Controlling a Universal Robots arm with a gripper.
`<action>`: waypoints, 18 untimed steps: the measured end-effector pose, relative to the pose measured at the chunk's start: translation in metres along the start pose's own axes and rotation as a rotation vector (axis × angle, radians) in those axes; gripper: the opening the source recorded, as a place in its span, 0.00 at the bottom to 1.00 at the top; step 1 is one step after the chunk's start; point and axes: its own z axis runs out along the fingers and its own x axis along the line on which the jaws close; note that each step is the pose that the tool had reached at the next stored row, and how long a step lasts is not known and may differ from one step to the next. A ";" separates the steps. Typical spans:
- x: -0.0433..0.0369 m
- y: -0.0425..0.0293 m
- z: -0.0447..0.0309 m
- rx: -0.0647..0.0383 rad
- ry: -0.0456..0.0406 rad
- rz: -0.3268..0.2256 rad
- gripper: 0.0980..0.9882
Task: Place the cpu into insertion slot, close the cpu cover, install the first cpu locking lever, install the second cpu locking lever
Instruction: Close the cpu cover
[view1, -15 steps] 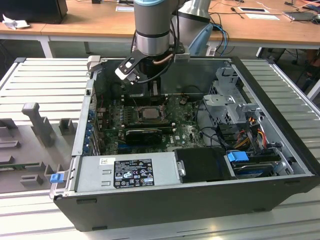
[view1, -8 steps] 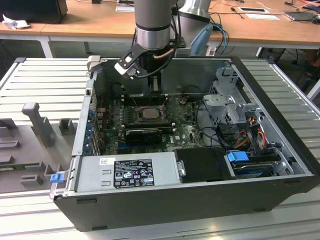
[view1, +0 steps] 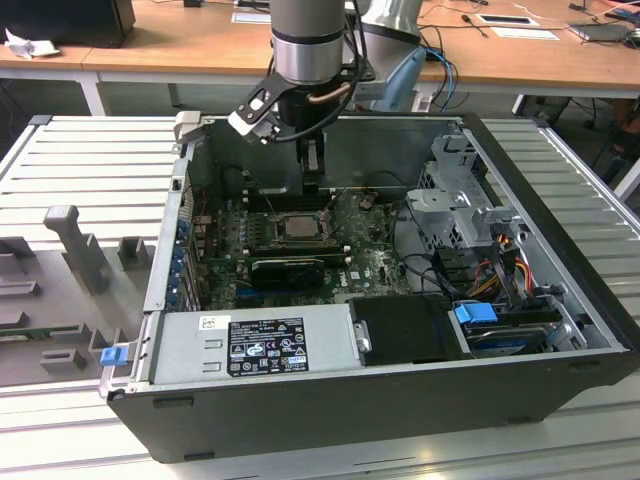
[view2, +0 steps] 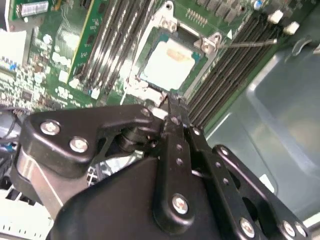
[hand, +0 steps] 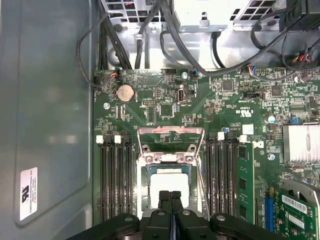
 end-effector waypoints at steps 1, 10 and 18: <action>0.0000 0.0012 0.0000 0.000 -0.0001 0.000 0.01; 0.0002 0.0131 0.0008 0.001 -0.0002 0.000 0.01; 0.0004 0.0253 0.0016 0.002 -0.0002 0.000 0.01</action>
